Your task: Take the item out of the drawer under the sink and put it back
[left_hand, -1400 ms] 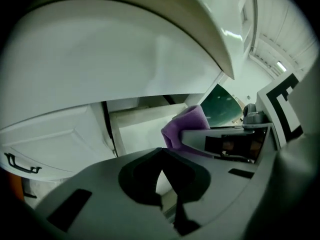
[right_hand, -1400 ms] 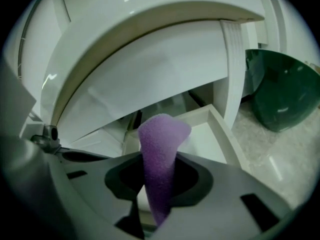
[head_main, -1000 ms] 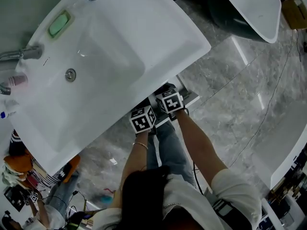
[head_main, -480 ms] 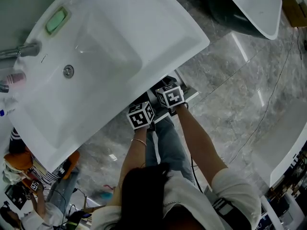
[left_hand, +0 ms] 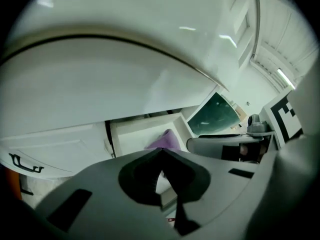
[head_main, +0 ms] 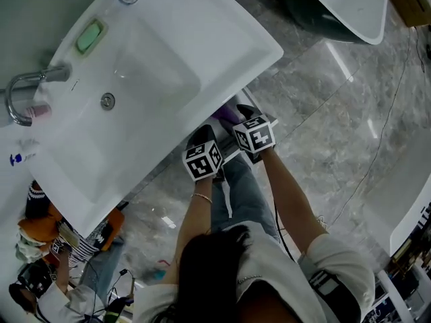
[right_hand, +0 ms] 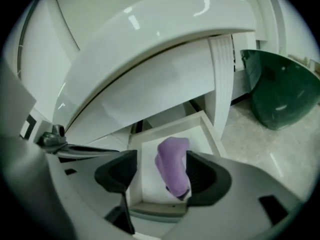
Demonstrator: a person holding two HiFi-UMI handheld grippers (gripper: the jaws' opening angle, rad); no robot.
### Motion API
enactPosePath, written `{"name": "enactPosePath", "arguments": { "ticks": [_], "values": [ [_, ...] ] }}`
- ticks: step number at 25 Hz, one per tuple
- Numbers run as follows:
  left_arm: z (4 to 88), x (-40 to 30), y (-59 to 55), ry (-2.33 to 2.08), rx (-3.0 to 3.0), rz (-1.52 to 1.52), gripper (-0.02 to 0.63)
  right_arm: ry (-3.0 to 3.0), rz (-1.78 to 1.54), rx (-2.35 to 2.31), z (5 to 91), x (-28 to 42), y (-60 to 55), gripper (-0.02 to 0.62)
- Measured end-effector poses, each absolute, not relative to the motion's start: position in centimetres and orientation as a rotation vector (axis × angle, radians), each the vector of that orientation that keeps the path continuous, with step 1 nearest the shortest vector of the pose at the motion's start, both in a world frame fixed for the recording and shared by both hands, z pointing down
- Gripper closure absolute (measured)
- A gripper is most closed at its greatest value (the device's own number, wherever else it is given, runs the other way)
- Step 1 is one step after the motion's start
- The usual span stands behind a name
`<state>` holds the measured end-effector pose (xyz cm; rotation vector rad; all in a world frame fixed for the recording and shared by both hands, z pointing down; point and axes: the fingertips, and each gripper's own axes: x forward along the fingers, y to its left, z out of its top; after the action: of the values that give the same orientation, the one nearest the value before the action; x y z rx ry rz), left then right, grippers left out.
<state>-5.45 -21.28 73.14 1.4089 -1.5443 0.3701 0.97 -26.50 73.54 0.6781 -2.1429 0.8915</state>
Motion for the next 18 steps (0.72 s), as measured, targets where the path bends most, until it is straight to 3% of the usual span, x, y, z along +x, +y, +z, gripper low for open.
{"name": "enactPosePath", "arguments": {
  "ticks": [18],
  "values": [
    [61.3,-5.5,-20.6,-1.577,1.598,0.302,0.603,-2.275,0.754,0.828,60.1,2.7,-25.9,0.299]
  ]
}}
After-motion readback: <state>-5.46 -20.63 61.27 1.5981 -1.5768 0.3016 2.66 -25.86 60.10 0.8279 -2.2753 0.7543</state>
